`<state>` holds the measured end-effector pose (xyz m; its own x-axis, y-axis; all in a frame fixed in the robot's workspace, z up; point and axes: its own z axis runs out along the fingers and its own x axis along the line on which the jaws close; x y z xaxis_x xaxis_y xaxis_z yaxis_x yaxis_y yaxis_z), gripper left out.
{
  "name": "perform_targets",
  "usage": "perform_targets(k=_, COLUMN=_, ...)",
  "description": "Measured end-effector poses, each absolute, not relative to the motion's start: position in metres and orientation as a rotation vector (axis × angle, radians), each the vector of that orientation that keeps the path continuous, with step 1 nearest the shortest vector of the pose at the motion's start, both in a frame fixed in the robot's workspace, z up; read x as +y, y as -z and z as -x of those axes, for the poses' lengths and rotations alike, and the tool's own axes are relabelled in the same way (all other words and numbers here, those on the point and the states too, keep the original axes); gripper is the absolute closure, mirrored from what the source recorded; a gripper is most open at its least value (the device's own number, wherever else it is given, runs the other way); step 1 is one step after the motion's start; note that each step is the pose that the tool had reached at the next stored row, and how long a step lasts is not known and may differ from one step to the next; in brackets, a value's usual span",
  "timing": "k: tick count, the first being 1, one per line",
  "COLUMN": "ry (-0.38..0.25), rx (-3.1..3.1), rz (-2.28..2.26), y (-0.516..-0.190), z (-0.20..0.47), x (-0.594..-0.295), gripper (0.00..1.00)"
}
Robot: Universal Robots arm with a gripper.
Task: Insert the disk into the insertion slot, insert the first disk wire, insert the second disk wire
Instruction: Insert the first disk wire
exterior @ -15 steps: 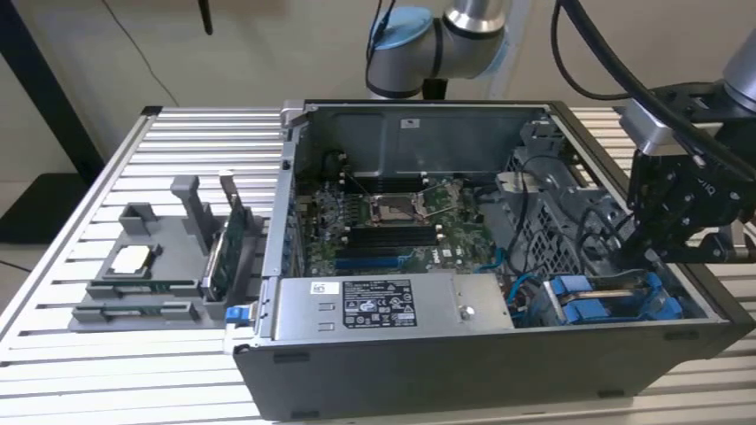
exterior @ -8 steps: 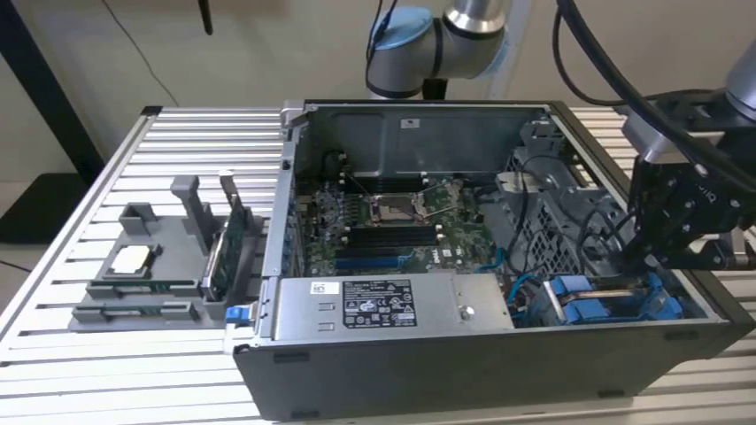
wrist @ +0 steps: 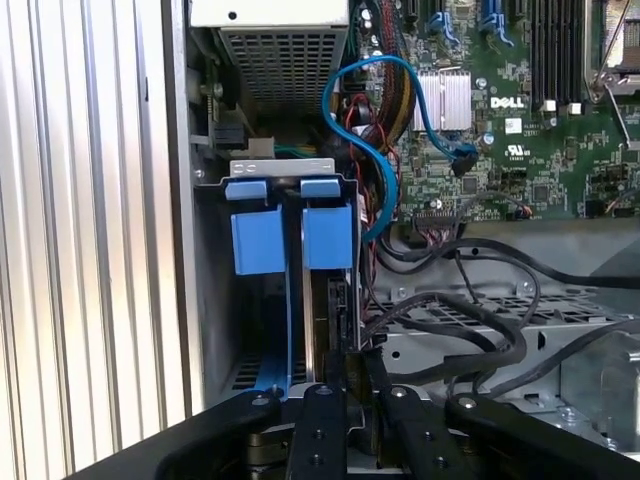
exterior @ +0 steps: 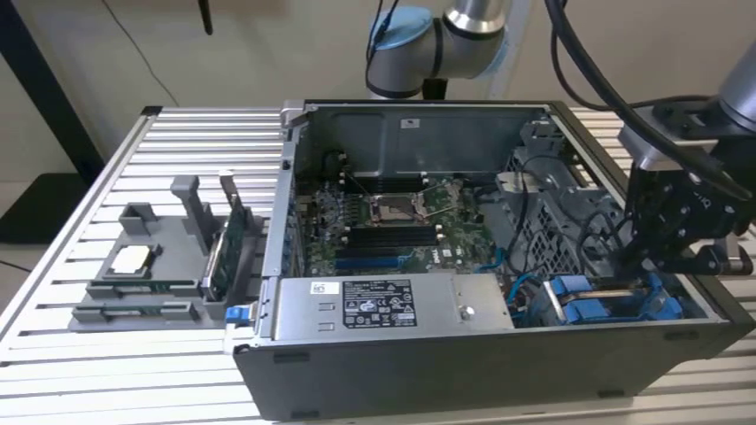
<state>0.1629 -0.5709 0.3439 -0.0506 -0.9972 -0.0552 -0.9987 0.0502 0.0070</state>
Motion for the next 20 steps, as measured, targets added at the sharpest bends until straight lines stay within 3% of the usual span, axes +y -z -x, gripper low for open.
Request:
perform_targets(k=17, ry=-0.073, rx=2.248, rz=2.137, y=-0.332, z=-0.165, x=-0.572, gripper=0.81)
perform_targets(k=19, ry=-0.075, rx=2.247, rz=2.137, y=-0.332, z=-0.165, x=-0.572, gripper=0.8)
perform_targets(k=20, ry=-0.074, rx=2.248, rz=2.137, y=-0.333, z=-0.165, x=-0.572, gripper=0.74)
